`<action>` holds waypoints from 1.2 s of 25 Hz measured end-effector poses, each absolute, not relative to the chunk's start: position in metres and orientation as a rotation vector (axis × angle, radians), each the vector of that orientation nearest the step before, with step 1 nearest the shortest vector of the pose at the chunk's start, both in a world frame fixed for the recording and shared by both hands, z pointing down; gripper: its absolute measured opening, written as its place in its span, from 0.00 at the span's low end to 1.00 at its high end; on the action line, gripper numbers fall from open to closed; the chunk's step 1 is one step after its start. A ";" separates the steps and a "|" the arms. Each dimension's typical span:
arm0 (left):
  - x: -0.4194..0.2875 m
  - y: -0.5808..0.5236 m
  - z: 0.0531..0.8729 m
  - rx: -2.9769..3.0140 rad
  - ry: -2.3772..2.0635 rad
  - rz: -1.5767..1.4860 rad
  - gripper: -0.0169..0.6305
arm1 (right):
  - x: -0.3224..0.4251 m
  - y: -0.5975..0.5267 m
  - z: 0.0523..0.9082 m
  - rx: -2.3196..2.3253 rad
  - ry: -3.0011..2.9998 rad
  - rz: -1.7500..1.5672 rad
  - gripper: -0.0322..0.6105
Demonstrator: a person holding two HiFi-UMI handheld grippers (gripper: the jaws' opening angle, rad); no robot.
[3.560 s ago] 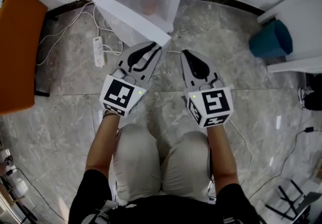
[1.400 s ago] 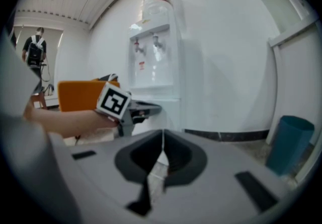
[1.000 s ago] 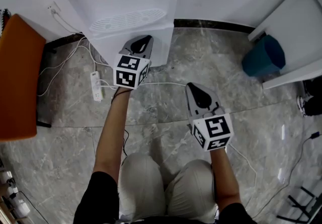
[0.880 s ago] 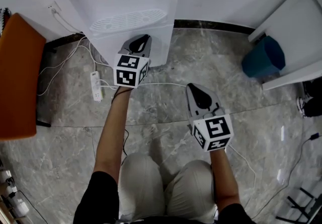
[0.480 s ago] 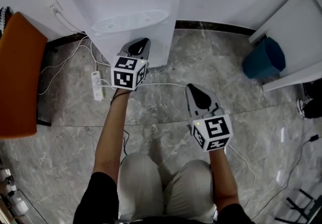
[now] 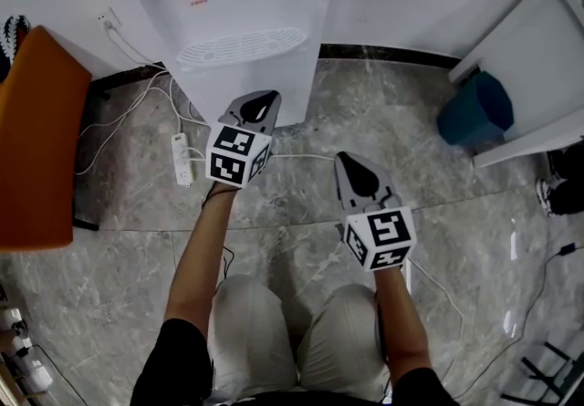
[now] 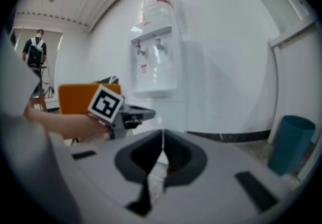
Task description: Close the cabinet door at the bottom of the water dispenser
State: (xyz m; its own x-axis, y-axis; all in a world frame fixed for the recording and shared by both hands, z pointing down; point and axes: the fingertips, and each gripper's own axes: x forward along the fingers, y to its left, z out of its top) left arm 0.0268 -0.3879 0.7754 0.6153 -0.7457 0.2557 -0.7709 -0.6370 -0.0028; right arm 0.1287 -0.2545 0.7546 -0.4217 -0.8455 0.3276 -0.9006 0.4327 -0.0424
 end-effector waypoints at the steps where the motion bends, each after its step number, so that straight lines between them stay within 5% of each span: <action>1: 0.028 -0.383 0.773 2.735 -1.273 0.368 0.04 | 0.128 -0.254 0.752 1.523 -2.426 0.306 0.11; 14: 0.004 -0.306 0.692 2.739 -1.160 0.308 0.04 | 0.107 -0.248 0.670 1.531 -2.430 0.349 0.10; 30: -0.027 -0.241 0.480 2.740 -1.174 0.240 0.04 | 0.094 -0.233 0.485 1.505 -2.464 0.391 0.10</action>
